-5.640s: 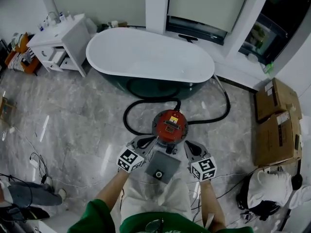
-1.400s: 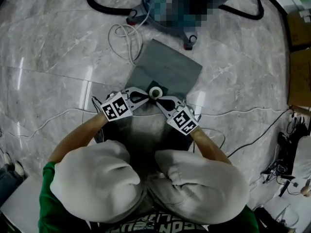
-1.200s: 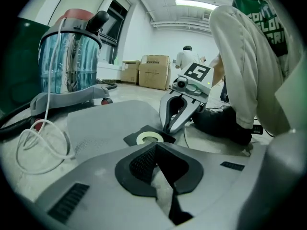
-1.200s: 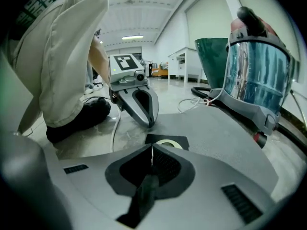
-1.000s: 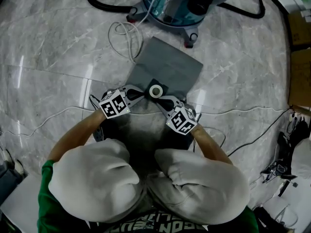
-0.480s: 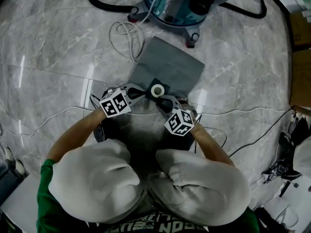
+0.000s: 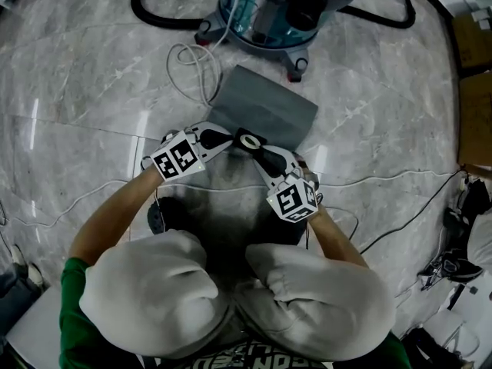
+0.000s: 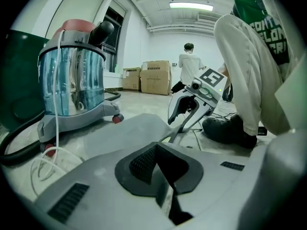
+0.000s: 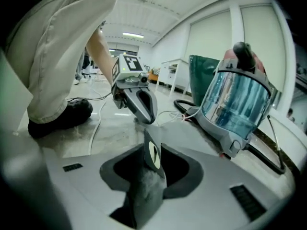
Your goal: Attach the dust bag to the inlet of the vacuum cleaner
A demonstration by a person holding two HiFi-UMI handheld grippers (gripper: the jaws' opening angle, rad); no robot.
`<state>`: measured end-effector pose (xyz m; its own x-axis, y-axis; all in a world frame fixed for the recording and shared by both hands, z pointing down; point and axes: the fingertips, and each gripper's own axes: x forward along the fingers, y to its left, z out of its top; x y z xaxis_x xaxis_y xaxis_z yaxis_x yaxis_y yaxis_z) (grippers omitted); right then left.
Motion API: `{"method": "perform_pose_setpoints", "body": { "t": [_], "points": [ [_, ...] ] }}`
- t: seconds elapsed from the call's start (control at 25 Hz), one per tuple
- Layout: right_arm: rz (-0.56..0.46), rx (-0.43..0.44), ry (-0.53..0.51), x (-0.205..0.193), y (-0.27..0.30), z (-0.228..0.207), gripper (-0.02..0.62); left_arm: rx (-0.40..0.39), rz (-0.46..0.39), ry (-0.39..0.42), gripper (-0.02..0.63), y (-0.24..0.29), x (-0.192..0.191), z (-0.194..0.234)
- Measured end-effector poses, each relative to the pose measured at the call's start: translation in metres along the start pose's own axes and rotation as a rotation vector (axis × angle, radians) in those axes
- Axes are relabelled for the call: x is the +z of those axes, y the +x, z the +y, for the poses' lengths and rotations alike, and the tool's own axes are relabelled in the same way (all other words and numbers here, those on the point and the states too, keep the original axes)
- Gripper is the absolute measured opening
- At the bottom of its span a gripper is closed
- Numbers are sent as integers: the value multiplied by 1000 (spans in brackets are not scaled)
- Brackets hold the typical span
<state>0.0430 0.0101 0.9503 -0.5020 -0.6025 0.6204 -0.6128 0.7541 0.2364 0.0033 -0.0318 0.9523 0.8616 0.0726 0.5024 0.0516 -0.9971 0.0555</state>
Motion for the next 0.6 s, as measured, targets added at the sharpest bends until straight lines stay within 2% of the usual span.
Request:
{"method": "perform_pose_setpoints", "body": {
  "t": [0.2, 0.36, 0.6],
  "points": [
    [-36, -32, 111, 2, -3, -32, 93, 8, -26, -43, 5, 3, 11, 21],
    [-34, -19, 151, -2, 0, -39, 71, -9, 16, -19, 5, 11, 11, 22],
    [-50, 15, 194, 2, -1, -42, 52, -49, 20, -4, 5, 14, 12, 20]
  ]
}}
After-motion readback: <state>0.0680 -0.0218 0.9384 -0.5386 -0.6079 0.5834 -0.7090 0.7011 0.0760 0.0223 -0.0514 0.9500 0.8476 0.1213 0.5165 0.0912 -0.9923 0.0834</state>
